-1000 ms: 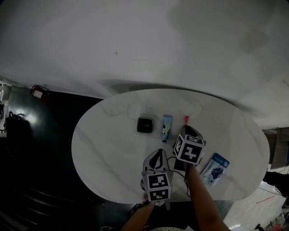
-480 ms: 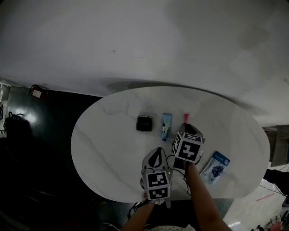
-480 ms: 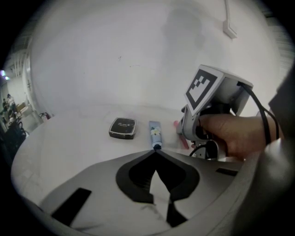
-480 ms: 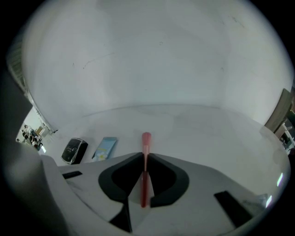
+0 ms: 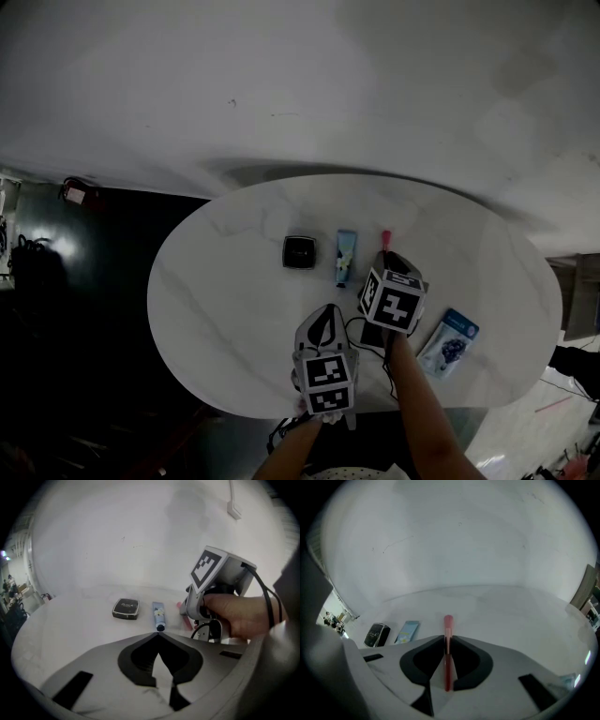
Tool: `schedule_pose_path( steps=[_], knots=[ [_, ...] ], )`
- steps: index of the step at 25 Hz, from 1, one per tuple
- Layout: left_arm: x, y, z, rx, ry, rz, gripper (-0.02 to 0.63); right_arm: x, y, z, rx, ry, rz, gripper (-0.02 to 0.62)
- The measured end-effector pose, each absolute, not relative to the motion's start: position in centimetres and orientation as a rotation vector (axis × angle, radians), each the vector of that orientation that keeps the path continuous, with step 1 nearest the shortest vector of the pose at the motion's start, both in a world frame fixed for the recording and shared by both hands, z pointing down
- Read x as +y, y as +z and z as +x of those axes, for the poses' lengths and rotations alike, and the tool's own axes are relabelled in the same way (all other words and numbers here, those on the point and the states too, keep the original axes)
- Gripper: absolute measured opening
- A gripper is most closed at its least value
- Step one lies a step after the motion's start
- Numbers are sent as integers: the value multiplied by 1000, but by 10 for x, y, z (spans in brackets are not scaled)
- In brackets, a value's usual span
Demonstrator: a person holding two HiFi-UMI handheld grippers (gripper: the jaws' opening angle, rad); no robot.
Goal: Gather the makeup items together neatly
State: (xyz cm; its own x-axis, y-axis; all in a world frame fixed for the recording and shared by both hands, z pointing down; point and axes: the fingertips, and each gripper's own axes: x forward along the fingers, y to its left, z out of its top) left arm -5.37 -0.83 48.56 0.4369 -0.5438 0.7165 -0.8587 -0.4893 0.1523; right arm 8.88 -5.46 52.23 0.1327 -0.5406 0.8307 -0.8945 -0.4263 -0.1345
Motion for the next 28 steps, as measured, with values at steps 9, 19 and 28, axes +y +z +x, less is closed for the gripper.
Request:
schedule_pose_path(
  steps=[9, 19, 28],
  knots=[
    [-6, 485, -56, -1187, 819, 2180, 34, -56, 521, 86, -1422, 1253, 2042, 101],
    [-5, 480, -55, -1188, 809, 2188, 34, -50, 515, 85, -1487, 1305, 2067, 126],
    [4, 469, -49, -1166, 787, 2227, 34, -30, 491, 89, -1512, 1280, 2118, 141]
  ],
)
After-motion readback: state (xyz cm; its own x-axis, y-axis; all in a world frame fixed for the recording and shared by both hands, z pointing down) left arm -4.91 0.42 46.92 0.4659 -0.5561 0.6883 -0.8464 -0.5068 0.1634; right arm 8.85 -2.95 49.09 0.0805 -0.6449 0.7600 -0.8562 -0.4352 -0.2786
